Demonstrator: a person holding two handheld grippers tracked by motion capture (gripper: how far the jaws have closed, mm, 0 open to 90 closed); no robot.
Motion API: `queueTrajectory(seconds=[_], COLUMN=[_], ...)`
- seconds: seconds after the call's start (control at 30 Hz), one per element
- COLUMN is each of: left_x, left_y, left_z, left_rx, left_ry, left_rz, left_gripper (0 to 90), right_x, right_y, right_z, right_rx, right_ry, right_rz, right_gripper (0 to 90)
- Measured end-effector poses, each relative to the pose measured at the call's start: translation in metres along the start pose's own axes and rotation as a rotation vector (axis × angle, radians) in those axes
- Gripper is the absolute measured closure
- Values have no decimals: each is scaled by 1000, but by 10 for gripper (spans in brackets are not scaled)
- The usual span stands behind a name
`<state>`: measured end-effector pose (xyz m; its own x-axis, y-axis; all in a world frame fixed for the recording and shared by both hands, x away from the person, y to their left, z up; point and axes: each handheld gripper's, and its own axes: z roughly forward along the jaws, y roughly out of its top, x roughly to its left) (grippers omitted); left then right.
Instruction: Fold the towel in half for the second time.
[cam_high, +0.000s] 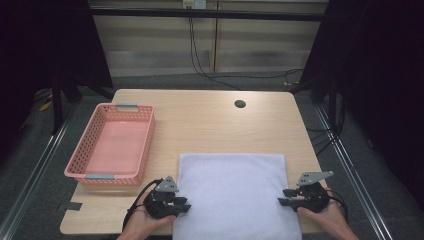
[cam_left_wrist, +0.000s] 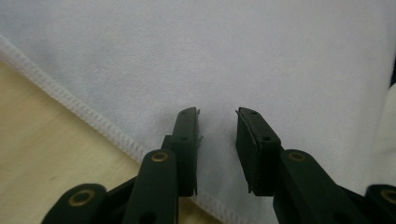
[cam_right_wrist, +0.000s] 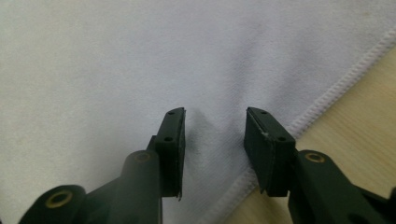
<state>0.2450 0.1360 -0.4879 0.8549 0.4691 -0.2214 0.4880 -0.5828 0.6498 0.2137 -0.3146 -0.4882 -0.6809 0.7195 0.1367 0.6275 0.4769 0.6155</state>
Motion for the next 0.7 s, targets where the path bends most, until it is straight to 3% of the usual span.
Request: queueTrajectory(seconds=[0.07,0.13,0.2,0.27,0.3,0.33,0.4,0.47,0.53,0.57,0.7], left_x=[12,27,41,55,59,63,76,85,93,96,103], left_y=[9,19,31,42,47,52,58,60,61,61,56], left_z=[0,0,5,12,14,17,22,25,29,29,34], left_rx=[-46,-91,-113,-150,-159,-155,-161,-170,-144,-147,-138], left_ry=[34,45,88,64,104,149,141,150,166,176,173], left_rz=[-29,-62,-74,-104,-88,-54,-102,-111,-109,-118,-125], left_gripper=[639,617,605,605,606,606,599,588,561,559,506], right_x=[1,-5,-16,-30,-39,-47,-64,-78,-89,-93,-102], right_y=[4,13,24,36,43,49,58,65,68,69,65], right_z=[1,1,-1,-2,-1,0,6,17,28,32,47], right_rx=[1,-44,-88,-129,-143,-154,-155,-132,-115,-114,-94], right_ry=[-11,-48,-85,-129,-140,-161,-172,-191,-182,-194,-160], right_rz=[-9,-1,13,33,34,42,68,67,95,107,134], right_gripper=[548,541,552,562,573,568,558,533,518,499,478])
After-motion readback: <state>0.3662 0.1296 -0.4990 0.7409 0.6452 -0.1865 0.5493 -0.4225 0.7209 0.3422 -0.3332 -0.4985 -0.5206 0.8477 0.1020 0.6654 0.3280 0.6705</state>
